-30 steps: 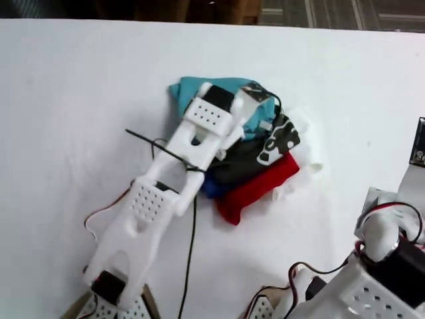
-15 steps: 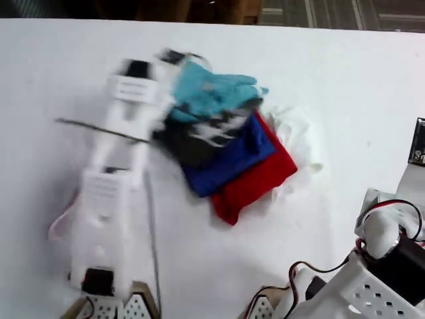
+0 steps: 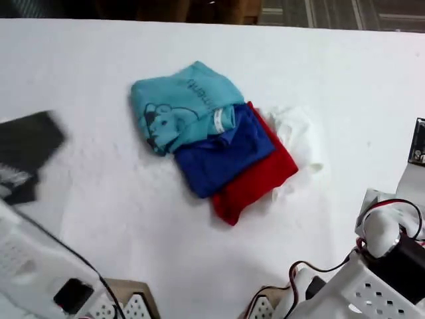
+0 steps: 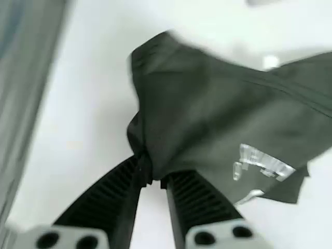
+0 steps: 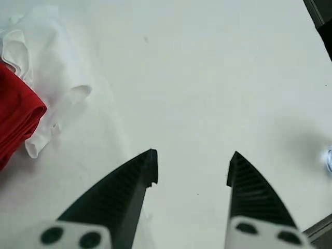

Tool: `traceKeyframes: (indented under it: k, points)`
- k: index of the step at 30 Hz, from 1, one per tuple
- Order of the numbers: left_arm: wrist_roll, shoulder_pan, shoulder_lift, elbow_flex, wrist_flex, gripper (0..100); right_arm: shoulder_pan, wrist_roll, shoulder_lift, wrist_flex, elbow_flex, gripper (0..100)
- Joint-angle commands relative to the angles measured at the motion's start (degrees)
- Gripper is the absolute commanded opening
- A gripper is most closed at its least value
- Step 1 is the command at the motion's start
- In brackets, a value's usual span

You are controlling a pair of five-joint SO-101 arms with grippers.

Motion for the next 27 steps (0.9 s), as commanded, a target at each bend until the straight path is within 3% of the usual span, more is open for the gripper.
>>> traceKeyframes:
  k: [1,4,9,16,20,24,27]
  points:
    - [-0.7,-3.2,5.6,-0.1,-3.2,3,-3.6,-0.3,-0.5,1.0,-0.2,22.7]
    - [-0.8,-2.8,11.4,-1.4,-1.6,5,-8.1,-0.4,-0.5,1.1,-0.2,22.7]
    - [-0.3,1.9,11.9,-7.0,6.6,28,-11.3,-0.4,-0.6,1.2,-0.2,22.7]
    - [2.5,15.1,9.0,-11.8,10.1,27,-11.0,-0.3,-0.6,1.2,-0.2,22.7]
    - [6.3,29.8,0.6,-3.0,10.1,27,-11.0,-0.3,-0.6,1.3,-0.1,22.7]
    - [11.1,51.1,-6.9,12.4,9.2,28,-10.9,-0.4,-0.6,1.3,-0.1,22.7]
    - [14.2,65.0,-7.1,21.2,3.9,28,-10.9,-0.4,-0.6,1.3,-0.1,22.7]
